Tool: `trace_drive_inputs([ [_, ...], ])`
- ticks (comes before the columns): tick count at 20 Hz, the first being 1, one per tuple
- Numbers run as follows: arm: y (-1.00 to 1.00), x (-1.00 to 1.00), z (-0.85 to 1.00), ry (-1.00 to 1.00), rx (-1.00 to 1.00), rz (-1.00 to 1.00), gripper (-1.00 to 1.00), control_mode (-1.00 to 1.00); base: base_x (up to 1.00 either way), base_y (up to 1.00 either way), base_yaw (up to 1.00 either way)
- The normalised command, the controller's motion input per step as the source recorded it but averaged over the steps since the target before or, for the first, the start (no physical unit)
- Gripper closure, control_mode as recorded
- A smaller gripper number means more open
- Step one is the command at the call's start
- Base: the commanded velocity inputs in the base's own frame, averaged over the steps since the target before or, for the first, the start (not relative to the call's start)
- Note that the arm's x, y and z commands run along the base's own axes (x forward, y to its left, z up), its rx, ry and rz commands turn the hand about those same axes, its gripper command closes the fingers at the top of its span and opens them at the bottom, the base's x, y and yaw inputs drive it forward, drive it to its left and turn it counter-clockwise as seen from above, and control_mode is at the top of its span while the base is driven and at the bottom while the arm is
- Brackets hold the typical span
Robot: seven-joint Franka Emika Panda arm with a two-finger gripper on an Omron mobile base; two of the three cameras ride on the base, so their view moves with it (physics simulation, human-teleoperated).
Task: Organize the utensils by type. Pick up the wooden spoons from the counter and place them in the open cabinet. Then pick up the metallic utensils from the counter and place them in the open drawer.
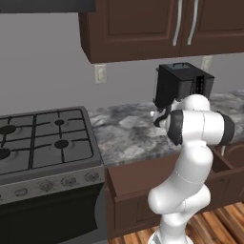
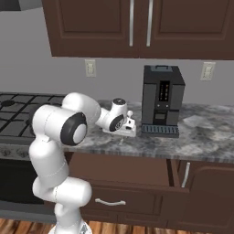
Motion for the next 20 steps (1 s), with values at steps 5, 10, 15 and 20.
trace_drive_inputs([
  [5, 0.0, 0.16, -0.19, 0.0, 0.0, 0.0, -1.0, -1.0, 0.0, 0.0, 0.0],
  [10, 0.0, 0.12, -0.27, 0.0, 0.0, 0.0, -1.0, -1.0, 0.0, 0.0, 0.0],
  [15, 0.0, 0.17, -0.16, 0.0, 0.0, 0.0, -1.0, -1.0, 0.0, 0.0, 0.0],
  [20, 0.0, 0.13, -0.08, 0.0, 0.0, 0.0, -1.0, -1.0, 0.0, 0.0, 0.0],
])
